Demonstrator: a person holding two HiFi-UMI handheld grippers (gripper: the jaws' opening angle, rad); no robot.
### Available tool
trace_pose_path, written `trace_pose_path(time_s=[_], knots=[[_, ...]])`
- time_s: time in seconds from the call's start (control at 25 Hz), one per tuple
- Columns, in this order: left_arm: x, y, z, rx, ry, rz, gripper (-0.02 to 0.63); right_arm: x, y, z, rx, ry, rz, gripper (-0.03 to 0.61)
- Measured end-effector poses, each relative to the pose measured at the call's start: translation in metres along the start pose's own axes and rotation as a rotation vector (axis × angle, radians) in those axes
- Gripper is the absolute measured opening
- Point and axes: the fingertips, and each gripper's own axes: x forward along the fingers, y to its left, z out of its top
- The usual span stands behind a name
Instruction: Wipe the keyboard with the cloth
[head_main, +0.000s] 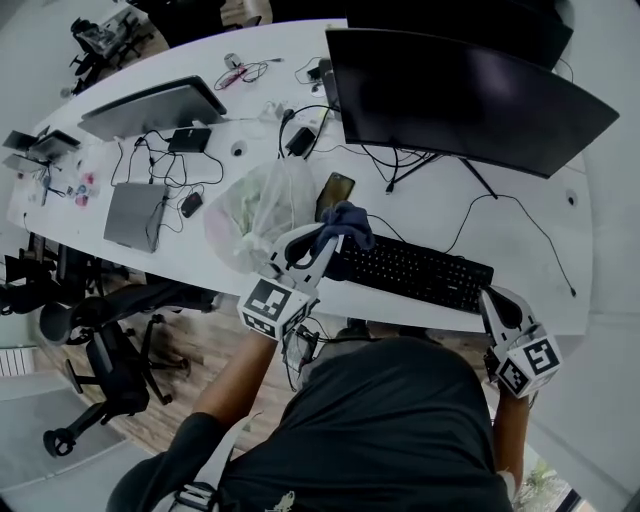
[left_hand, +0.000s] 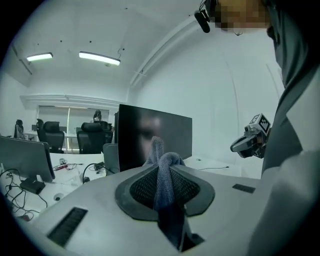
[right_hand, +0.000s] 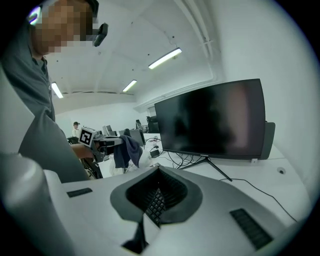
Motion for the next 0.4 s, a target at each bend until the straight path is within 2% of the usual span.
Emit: trace_pose_path(time_s=[0.4], knots=[[0.041, -0.025, 0.01, 0.065, 0.018, -0.118, 0.049, 0.002, -0.018, 0.005, 0.027, -0.002, -0.015, 0.008]])
